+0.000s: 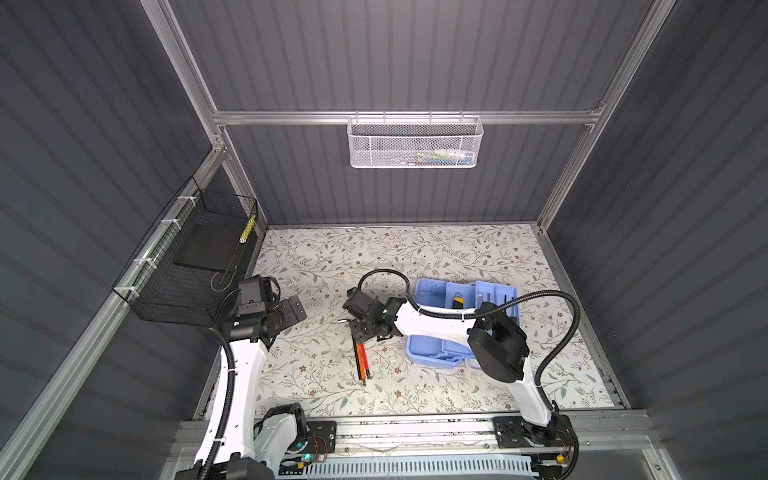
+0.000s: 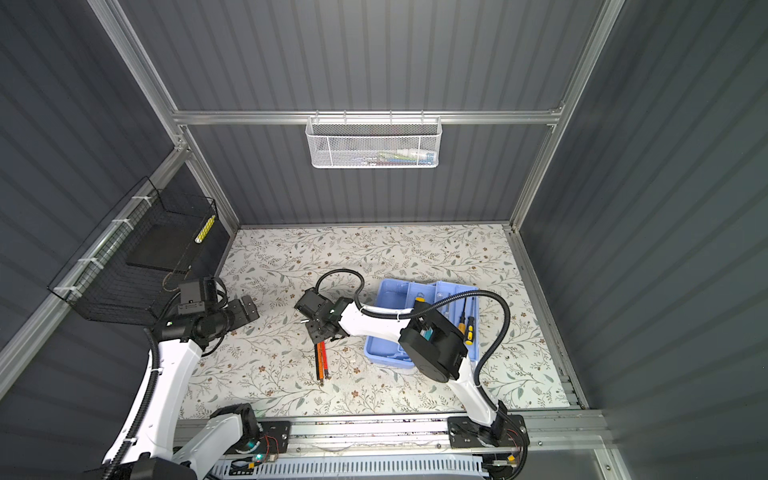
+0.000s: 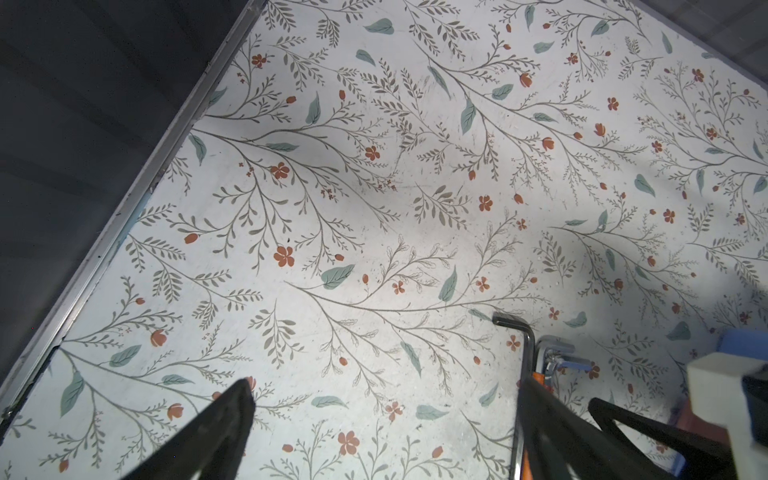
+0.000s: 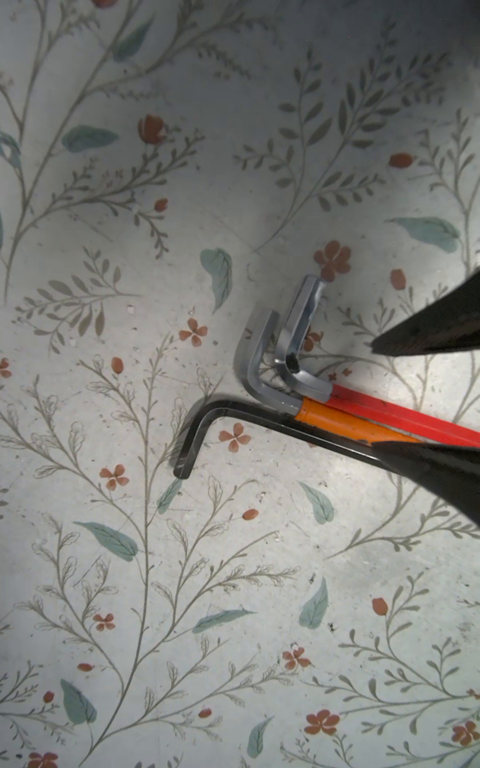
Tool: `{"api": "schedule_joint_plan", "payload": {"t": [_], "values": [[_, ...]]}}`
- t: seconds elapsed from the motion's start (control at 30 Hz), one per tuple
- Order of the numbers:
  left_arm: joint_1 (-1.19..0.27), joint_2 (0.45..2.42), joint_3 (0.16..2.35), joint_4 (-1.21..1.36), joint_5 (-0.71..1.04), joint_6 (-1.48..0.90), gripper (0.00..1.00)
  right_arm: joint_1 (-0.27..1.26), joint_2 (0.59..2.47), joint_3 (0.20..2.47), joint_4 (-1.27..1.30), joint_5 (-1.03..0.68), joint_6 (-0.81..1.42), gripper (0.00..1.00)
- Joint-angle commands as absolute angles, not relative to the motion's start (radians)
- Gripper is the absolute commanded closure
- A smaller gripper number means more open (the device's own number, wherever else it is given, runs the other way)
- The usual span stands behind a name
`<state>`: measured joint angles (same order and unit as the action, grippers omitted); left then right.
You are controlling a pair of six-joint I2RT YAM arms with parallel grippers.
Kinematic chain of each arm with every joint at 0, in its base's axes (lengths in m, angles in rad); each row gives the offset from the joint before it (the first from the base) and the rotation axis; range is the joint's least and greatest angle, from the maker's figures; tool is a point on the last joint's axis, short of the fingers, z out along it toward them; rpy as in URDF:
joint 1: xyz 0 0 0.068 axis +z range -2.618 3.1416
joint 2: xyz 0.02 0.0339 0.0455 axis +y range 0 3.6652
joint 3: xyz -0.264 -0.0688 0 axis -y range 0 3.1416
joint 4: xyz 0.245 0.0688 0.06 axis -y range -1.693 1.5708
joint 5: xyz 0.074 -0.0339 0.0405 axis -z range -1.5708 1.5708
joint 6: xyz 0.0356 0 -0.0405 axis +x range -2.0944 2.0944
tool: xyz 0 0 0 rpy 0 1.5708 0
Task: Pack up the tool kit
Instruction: 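Move the right gripper back to the hex keys on the table, then grasp the red-handled hex key with the right gripper and lift it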
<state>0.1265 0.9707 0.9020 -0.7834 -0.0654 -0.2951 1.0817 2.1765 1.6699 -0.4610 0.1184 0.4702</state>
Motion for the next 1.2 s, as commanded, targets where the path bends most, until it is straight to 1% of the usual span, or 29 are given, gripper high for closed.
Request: {"api": "schedule_joint_plan", "payload": {"t": [0.0, 0.13, 0.27, 0.7, 1.03, 1.17], "values": [[0.135, 0.966, 0.918, -0.776, -0.044, -0.277, 0.01, 1.084, 2.205, 1.701, -0.536, 0.11, 0.479, 0.64], [0.135, 0.971, 0.917, -0.772, -0.025, -0.274, 0.01, 1.084, 2.236, 1.738, -0.589, 0.106, 0.49, 0.64], [0.135, 0.973, 0.919, -0.772, -0.021, -0.271, 0.0, 1.087, 2.237, 1.722, -0.575, 0.09, 0.504, 0.64], [0.135, 0.97, 0.918, -0.772, -0.02, -0.269, 0.0, 1.101, 2.299, 1.786, -0.657, 0.107, 0.498, 0.65], [0.136, 0.974, 0.919, -0.77, -0.01, -0.264, 0.01, 1.108, 2.342, 1.854, -0.75, 0.169, 0.489, 0.68], [0.135, 0.972, 0.919, -0.769, -0.008, -0.263, 0.01, 1.107, 2.356, 1.869, -0.761, 0.171, 0.504, 0.71]]}}
